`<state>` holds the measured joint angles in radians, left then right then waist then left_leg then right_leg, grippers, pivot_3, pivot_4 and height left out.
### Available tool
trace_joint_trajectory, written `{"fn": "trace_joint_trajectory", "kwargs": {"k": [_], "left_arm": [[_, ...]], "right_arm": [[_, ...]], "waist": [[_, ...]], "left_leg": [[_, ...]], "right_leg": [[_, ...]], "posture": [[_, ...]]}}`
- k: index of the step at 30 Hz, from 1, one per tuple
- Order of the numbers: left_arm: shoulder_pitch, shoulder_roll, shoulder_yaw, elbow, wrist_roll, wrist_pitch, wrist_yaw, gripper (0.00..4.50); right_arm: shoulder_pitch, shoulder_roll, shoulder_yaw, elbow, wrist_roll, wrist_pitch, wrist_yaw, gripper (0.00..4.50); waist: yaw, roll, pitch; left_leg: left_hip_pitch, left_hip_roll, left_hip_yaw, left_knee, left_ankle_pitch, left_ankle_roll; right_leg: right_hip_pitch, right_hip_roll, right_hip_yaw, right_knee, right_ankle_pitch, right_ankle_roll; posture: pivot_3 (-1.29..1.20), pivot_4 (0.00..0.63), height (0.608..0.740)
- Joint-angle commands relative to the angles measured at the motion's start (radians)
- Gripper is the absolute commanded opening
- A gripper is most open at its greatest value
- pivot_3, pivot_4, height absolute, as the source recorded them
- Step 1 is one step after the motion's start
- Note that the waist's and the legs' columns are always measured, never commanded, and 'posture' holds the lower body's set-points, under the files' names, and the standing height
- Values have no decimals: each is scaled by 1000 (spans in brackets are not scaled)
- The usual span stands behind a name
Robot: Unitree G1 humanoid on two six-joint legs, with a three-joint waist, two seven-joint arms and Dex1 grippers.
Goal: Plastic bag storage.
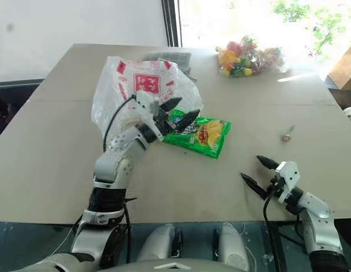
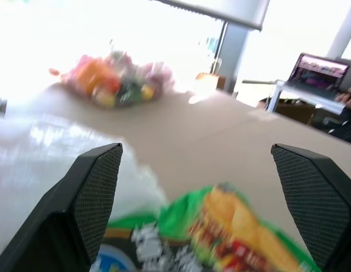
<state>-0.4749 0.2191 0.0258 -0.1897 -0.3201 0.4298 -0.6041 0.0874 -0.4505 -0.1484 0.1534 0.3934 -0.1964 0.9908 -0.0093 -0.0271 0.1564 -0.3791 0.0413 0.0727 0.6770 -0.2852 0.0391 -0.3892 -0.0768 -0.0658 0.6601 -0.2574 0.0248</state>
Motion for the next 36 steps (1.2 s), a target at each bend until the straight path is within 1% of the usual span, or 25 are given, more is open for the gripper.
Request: {"fn": "trace_joint_trajectory", "kwargs": {"k": [1,3,6,7,9,11,13,15,18,19,22,24,27,31,33,36], "left_arm": [[59,55,92,-142,-17,-38,38,4457],[121,74,207,-223,-23,-31,124,4457],[276,135,301,-275,96,-51,223,4457],[323,140,317,-275,117,-45,249,4457],[410,151,311,-241,173,-88,280,4457],[438,139,291,-177,206,-141,303,4457],[420,150,247,-77,279,-217,336,4457],[360,159,216,75,352,-294,398,4457],[283,108,233,170,297,-315,428,4457],[274,110,220,195,303,-330,421,4457],[280,122,185,238,307,-360,371,4457],[292,130,184,254,301,-377,355,4457],[300,151,177,280,310,-403,339,4457],[295,140,191,287,276,-403,343,4457],[293,137,187,292,270,-405,344,4457],[290,128,178,294,259,-409,344,4457]], "right_arm": [[21,-11,-1,21,-1,17,4,4500],[31,-15,-6,19,1,12,6,4500],[42,-15,-15,0,9,11,-2,4500],[44,-13,-17,-10,13,17,-10,4500],[48,-7,-16,-31,21,30,-18,4500],[54,-2,-5,-41,21,40,-17,4500],[57,3,8,-37,13,41,-11,4500],[44,7,21,-18,-1,28,-5,4500],[28,4,24,-11,-6,22,0,4500],[24,3,21,-24,0,30,-5,4500],[33,-21,20,-93,23,41,20,4500],[50,-43,15,-185,71,77,46,4500],[75,-87,12,-358,165,170,70,4500],[90,-144,17,-535,276,290,82,4500],[92,-165,26,-576,292,325,87,4500],[82,-173,39,-588,269,328,85,4500]], "waist": [[-1,2,-1],[-1,2,-1],[3,1,-1],[4,1,-2],[13,1,-2],[26,0,-2],[35,0,-2],[36,0,-3],[29,-1,-3],[24,-1,-3],[13,-1,-3],[13,1,-2],[15,5,0],[23,4,0],[26,4,0],[26,4,0]], "left_leg": [[0,0,0,-1,0,0],[-1,0,0,-1,0,0],[-1,-1,0,-1,-1,1],[-1,-1,0,-1,-1,1],[-1,-2,0,-1,-1,2],[-1,-2,-1,-1,-1,2],[-1,-2,-1,-1,-3,5],[-1,-1,-1,-1,-3,6],[0,-1,-1,-1,-3,6],[-1,0,-1,-1,-3,6],[-1,-1,1,-1,-3,5],[-3,-1,2,-3,-2,3],[-5,-1,3,-4,-2,2],[-5,-1,2,-4,-4,6],[-5,-1,1,-4,-4,6],[-5,-2,1,-4,-4,6]], "right_leg": [[0,0,0,0,0,0],[0,0,-1,-2,0,0],[0,-2,0,-3,0,0],[0,-2,-1,-3,0,0],[0,-3,-1,-4,0,0],[0,-3,-2,-4,0,0],[0,-3,-3,-4,0,0],[0,-4,-2,-3,-2,-4],[0,-3,-3,-2,-1,-5],[-1,-3,-3,-3,0,-4],[-1,-4,-1,-3,1,-2],[-4,-4,-1,-3,1,-1],[-7,-4,-1,-4,1,-1],[-6,-4,-3,-4,1,-1],[-6,-5,-3,-3,1,-1],[-6,-6,-3,-3,1,-1]], "posture": [[0,150,738],[0,150,738],[0,150,738],[0,150,738],[0,150,738],[0,150,738],[0,150,738],[0,150,738],[0,150,738],[0,150,738],[0,150,738],[0,150,738],[0,150,738],[0,150,738],[0,150,738],[0,150,738]]}}
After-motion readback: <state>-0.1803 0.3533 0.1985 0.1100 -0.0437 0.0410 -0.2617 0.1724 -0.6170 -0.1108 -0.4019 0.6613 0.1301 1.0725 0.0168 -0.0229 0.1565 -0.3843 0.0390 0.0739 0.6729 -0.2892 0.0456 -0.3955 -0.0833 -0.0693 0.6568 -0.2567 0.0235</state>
